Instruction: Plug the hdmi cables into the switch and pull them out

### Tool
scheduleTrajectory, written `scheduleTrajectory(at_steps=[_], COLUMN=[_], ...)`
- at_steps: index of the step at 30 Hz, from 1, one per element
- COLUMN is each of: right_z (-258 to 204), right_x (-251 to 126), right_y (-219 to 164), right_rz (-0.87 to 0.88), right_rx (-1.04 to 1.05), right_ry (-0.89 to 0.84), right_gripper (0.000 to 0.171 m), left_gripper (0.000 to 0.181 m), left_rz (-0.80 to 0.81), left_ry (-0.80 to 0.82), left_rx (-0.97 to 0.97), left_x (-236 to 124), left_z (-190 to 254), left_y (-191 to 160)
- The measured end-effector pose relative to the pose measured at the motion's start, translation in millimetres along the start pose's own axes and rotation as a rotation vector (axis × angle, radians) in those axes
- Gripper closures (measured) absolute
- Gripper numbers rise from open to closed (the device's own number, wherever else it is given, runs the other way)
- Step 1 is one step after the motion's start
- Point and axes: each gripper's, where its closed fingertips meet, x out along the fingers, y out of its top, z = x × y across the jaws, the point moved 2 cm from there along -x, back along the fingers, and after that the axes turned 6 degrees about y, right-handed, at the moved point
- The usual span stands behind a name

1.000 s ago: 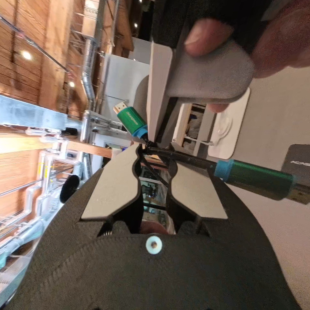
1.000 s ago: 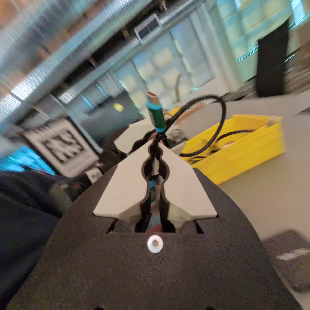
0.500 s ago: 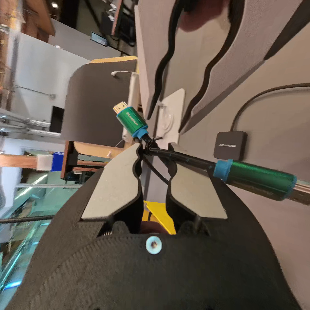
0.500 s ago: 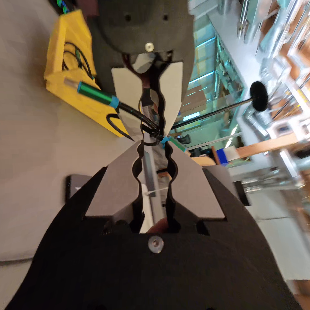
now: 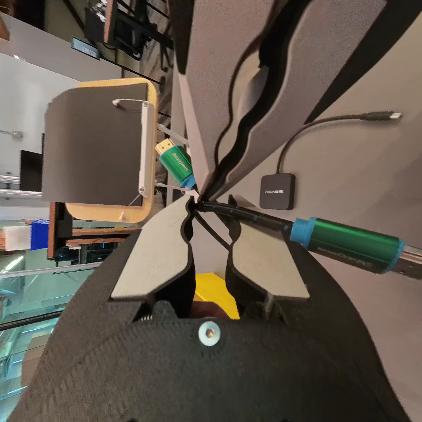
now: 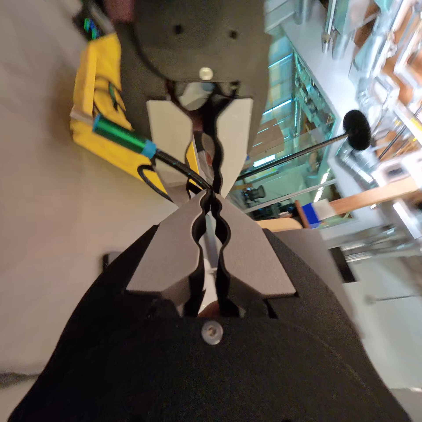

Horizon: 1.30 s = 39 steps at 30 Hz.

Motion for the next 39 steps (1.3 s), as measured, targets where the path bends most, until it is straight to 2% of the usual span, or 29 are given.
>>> scheduleTrajectory(at_steps=[4, 7, 9, 11, 12, 14, 15, 17, 19, 21, 24, 28, 32, 35, 37, 39], right_z=[17.0, 28.3, 34.3, 39.9, 41.8, 41.3, 41.4, 38.8, 35.7, 29.2, 27.6, 22.2, 15.8, 9.8, 7.3, 9.7], right_x=[-3.1, -2.7, -0.9, -0.4, -0.3, 2.3, 2.8, 3.2, -1.9, -2.7, -8.1, -10.4, -7.7, -5.7, -6.3, -7.2], right_y=[-1.2, -2.2, -2.5, -0.8, 0.5, 3.5, 5.8, 6.6, 11.9, 13.1, 10.8, 8.2, 4.1, 1.8, 0.9, -0.8], right_rz=[0.159, 0.315, 0.467, 0.692, 0.789, 0.846, 0.854, 0.787, 0.698, 0.495, 0.256, 0.100, 0.012, -0.021, -0.024, -0.004], right_rx=[0.421, 0.831, 1.174, 1.561, 1.687, 1.758, 1.754, 1.588, 1.327, 0.966, 0.451, 0.093, -0.089, -0.138, -0.124, 0.002], right_ry=[-0.001, 0.012, 0.065, 0.166, 0.204, 0.210, 0.216, 0.165, 0.129, 0.056, -0.104, -0.161, -0.164, -0.127, -0.094, -0.068], right_gripper=[0.171, 0.171, 0.171, 0.171, 0.171, 0.171, 0.171, 0.169, 0.156, 0.139, 0.148, 0.156, 0.166, 0.171, 0.171, 0.171], left_gripper=[0.155, 0.156, 0.157, 0.158, 0.158, 0.159, 0.160, 0.160, 0.160, 0.160, 0.160, 0.160, 0.160, 0.160, 0.160, 0.160], left_rz=[0.028, 0.049, 0.047, 0.049, 0.057, 0.055, 0.072, 0.067, 0.066, 0.070, 0.068, 0.071, 0.059, 0.042, 0.042, 0.042], left_ry=[0.141, 0.252, 0.345, 0.455, 0.520, 0.599, 0.618, 0.597, 0.568, 0.460, 0.357, 0.262, 0.180, 0.143, 0.135, 0.166], left_rx=[0.006, -0.011, 0.001, 0.028, 0.054, 0.083, 0.076, 0.104, 0.079, 0.061, 0.023, 0.019, 0.012, 0.033, 0.025, 0.040], left_x=[-1.8, -2.8, -4.3, -7.7, -10.6, -12.8, -14.2, -13.7, -14.0, -9.6, -7.0, -6.5, -6.8, -6.1, -5.6, -4.8], left_z=[-16.6, -29.0, -37.7, -46.8, -51.2, -54.9, -55.2, -53.5, -53.9, -46.9, -41.3, -30.7, -22.5, -17.6, -15.6, -16.8], left_y=[6.0, 8.7, 9.0, 10.4, 12.3, 10.7, 10.0, 7.9, 7.3, 6.7, 5.0, 10.6, 12.4, 9.6, 10.2, 11.4])
